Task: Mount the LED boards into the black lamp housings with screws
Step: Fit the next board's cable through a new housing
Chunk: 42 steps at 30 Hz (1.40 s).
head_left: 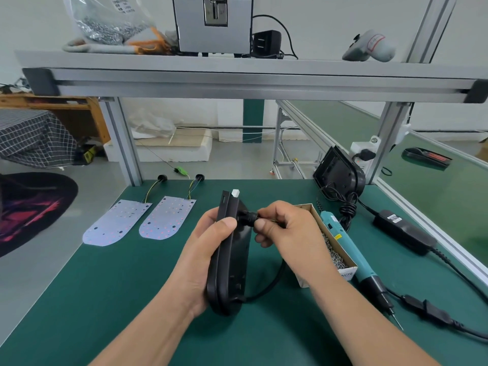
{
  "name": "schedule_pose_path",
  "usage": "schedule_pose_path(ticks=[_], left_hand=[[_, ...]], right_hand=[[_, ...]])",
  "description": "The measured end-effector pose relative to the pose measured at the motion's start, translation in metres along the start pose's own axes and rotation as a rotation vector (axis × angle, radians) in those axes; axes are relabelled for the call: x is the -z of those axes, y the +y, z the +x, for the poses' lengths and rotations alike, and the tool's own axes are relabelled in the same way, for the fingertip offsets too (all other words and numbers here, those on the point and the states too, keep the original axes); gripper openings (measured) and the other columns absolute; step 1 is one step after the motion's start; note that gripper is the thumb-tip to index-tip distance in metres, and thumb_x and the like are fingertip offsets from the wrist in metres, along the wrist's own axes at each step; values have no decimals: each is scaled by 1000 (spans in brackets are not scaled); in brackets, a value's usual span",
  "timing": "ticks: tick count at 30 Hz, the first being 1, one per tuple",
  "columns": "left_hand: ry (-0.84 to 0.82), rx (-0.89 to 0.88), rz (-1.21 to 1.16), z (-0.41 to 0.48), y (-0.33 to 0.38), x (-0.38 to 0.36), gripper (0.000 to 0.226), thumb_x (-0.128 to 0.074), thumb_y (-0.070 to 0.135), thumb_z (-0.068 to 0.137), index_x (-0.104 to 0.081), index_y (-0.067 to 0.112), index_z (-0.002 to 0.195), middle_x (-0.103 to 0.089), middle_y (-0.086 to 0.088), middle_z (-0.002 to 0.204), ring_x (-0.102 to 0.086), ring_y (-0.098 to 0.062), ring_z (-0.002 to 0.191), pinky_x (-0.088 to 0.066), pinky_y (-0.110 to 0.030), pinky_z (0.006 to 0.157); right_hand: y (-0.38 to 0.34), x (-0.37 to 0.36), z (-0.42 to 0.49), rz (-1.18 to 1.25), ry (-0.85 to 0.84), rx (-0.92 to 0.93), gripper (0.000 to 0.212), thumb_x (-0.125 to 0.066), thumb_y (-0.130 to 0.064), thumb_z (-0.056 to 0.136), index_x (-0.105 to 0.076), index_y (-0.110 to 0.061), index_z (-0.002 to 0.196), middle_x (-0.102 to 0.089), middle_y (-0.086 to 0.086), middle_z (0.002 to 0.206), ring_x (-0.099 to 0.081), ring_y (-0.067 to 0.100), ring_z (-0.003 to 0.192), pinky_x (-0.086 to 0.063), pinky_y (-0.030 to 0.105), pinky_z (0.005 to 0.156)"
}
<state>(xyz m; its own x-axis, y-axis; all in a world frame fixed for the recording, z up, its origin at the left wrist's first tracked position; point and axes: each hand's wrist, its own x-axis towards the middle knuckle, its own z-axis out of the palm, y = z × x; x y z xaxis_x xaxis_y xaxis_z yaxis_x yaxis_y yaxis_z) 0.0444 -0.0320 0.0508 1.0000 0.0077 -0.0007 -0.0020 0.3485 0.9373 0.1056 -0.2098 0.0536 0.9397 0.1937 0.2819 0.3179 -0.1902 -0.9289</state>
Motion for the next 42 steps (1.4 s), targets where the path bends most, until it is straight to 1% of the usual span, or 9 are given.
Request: schedule_pose_path(ticks=[7,17,21,25,27,30,34,38,42], left_hand=[[-30,1,-23,-2,-1,3,54,-76,49,75,-69,22,122,-74,-11,110,-66,-24,93,-48,-46,82],[12,15,-118,0,-1,2,54,-79,42,75,-70,20,123,-73,-18,117,-64,-31,101,-50,-46,82],[-88,63,-148,1,5,14,84,-85,46,73,-57,2,139,-64,-30,122,-59,-36,101,-49,-44,77],[-165,137,-195,-2,8,21,83,-100,51,54,-72,9,120,-73,-20,103,-72,-33,82,-60,-42,69],[-215,168,-218,-3,5,18,86,-97,51,61,-69,9,131,-72,-25,115,-71,-37,94,-58,-47,79],[-286,155,-233,-6,7,9,92,-79,49,83,-44,7,157,-38,-39,157,-45,-43,129,-31,-59,103],[-283,210,-298,-7,6,6,92,-82,47,82,-46,4,155,-37,-43,156,-41,-41,125,-35,-54,99],[-250,227,-320,-8,9,2,99,-85,43,77,-43,2,156,-33,-45,156,-40,-42,123,-34,-55,100],[-172,230,-244,-6,15,8,100,-91,44,72,-49,-5,148,-54,-40,139,-53,-44,116,-47,-52,96]], right_hand=[[3,-3,-1,-112,30,48,13,-71,-10,98,-76,-22,99,-75,-2,77,-74,13,72,-62,28,68],[4,3,3,81,-62,13,18,-66,-8,102,-78,-18,112,-79,1,91,-74,15,78,-59,27,71],[1,14,6,190,-130,22,28,-55,-32,105,-82,-22,106,-78,6,89,-69,15,78,-54,28,68],[7,30,11,147,-122,37,25,-68,-34,96,-78,-35,119,-77,-13,110,-68,5,107,-51,27,94],[8,33,10,217,-245,24,33,-71,-28,96,-75,-33,128,-74,-6,131,-65,15,129,-52,29,105],[11,30,8,337,-343,30,31,-64,-20,102,-75,-22,131,-73,6,134,-65,25,132,-49,36,113],[12,35,5,448,-430,6,39,-62,-17,101,-67,-8,139,-70,11,139,-62,26,136,-48,34,114],[12,35,7,316,-429,9,40,-63,-17,100,-65,-14,140,-71,4,139,-61,20,137,-46,35,117],[10,34,8,63,-343,79,37,-62,-22,105,-66,-21,142,-72,-10,136,-61,7,134,-45,27,116]])
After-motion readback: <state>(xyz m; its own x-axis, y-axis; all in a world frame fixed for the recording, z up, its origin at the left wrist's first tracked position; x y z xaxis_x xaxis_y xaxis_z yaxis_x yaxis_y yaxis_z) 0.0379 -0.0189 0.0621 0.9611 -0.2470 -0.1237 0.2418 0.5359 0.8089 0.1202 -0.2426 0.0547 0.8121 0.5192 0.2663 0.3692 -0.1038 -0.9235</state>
